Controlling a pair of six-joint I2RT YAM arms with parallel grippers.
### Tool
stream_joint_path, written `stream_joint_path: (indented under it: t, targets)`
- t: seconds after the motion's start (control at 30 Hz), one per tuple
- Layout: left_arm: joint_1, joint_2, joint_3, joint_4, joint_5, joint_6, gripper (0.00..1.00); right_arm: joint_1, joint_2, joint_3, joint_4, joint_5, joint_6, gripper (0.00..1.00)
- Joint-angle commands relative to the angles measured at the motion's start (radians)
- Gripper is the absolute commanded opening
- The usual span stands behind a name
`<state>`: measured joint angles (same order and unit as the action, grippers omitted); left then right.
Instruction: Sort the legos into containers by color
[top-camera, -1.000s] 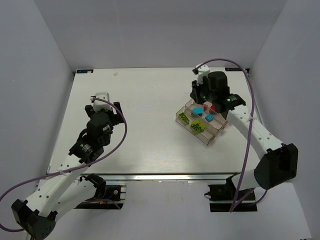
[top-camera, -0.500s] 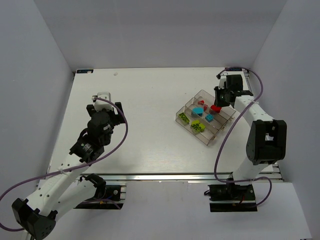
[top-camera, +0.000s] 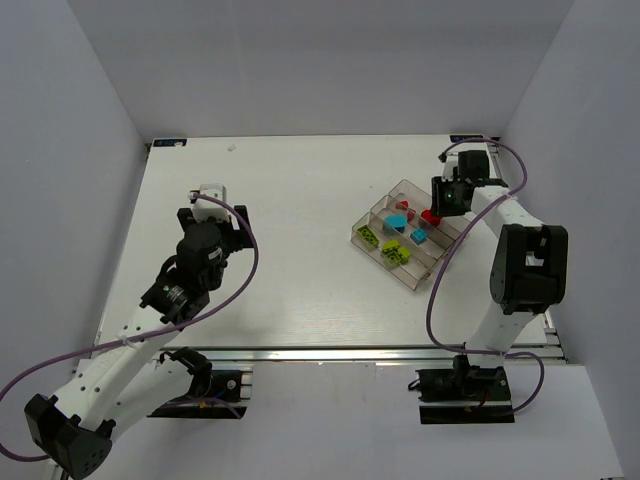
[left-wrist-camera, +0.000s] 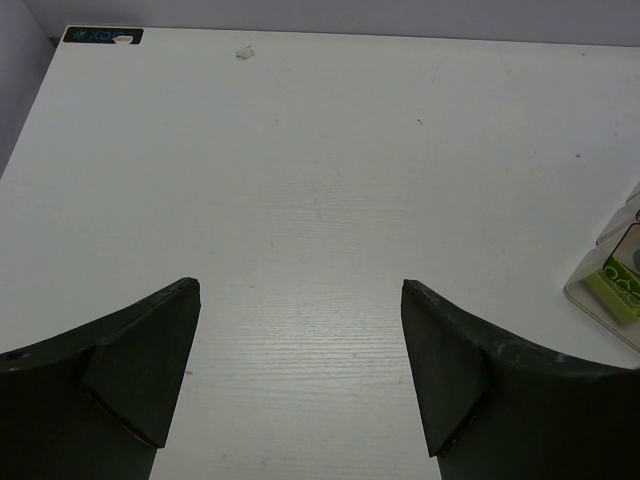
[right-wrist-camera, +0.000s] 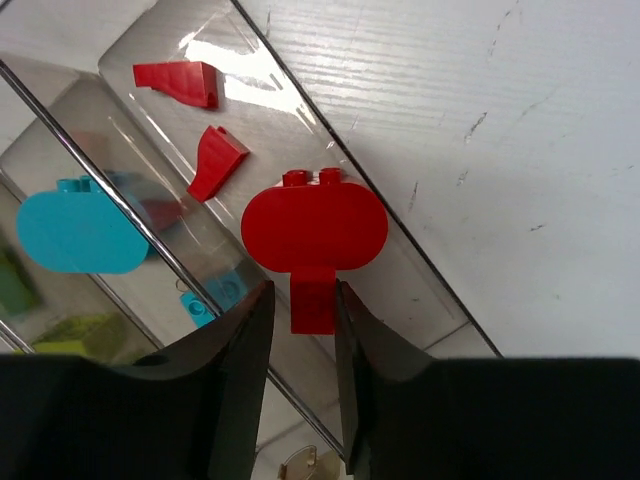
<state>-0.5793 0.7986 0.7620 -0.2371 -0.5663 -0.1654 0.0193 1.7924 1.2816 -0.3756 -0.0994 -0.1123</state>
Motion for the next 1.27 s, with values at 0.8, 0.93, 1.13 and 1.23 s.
stream_joint_path:
  t: [0.8,0.93,1.13,1.23]
  targets:
    - [-0.002,-0.053,-0.041,0.067,0.361,0.092,0.98,-0.048,-0.861,-0.568,0.383,-0.610,0.193,0.89]
    - [-0.002,-0.039,-0.047,0.078,0.407,0.096,0.98,-0.051,-0.995,-0.591,0.299,-0.441,0.201,0.89]
    - [-0.002,-0.009,-0.049,0.076,0.421,0.107,0.98,-0.062,-1.053,-0.605,0.279,-0.444,0.172,0.89]
    - [-0.002,-0.019,-0.055,0.081,0.422,0.110,0.98,-0.067,-1.070,-0.623,0.297,-0.425,0.142,0.89]
